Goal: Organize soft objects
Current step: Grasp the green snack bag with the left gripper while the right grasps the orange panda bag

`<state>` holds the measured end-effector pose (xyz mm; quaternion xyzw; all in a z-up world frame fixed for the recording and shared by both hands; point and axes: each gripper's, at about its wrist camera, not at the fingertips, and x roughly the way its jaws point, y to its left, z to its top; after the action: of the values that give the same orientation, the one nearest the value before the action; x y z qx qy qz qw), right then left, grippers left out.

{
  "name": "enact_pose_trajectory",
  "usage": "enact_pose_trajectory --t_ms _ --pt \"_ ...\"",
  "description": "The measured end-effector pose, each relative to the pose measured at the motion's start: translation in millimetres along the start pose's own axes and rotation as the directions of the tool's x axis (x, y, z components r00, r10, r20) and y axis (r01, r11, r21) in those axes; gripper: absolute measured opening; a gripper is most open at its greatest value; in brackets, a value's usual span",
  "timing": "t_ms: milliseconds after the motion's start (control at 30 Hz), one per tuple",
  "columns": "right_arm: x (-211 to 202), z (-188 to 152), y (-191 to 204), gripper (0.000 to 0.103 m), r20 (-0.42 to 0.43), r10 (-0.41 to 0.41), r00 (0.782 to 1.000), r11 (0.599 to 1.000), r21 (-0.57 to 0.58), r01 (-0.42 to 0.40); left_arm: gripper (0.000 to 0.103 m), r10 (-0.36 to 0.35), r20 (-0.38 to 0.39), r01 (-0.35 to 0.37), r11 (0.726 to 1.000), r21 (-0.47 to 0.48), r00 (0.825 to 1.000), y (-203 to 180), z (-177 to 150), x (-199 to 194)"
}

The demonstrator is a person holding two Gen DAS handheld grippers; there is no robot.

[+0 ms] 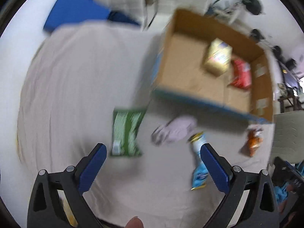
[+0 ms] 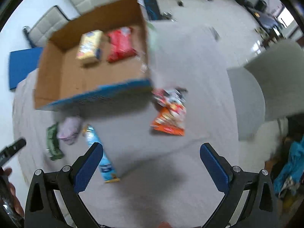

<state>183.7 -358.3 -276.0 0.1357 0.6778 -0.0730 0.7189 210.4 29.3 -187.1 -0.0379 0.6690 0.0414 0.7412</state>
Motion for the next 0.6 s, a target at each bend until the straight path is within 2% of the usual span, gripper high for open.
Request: enact_pose_trajectory --t_ms 167,333,433,600 --pt "48 -1 -22 0.103 -0.034 -0.027 0.999 0.995 0.097 0.030 0.101 0.048 -0.146 -0.063 0.993 -0.100 0.988 31 -11 76" --pt "84 9 -35 0.103 -0.063 0.007 0.998 0.975 0.224 0.007 0.101 0.020 -0.242 -0.061 0.985 -0.160 0.970 47 -13 130" --pt "96 20 -38 0.103 -0.058 0.005 0.998 0.963 0.269 0.011 0.101 0.002 -0.252 -0.054 0.978 -0.200 0.968 55 -11 148" --pt "111 37 -36 0.103 -0.074 -0.025 0.997 0.963 0.267 0.044 0.100 -0.022 -0.249 -0.034 0.975 -0.219 0.968 59 -5 160"
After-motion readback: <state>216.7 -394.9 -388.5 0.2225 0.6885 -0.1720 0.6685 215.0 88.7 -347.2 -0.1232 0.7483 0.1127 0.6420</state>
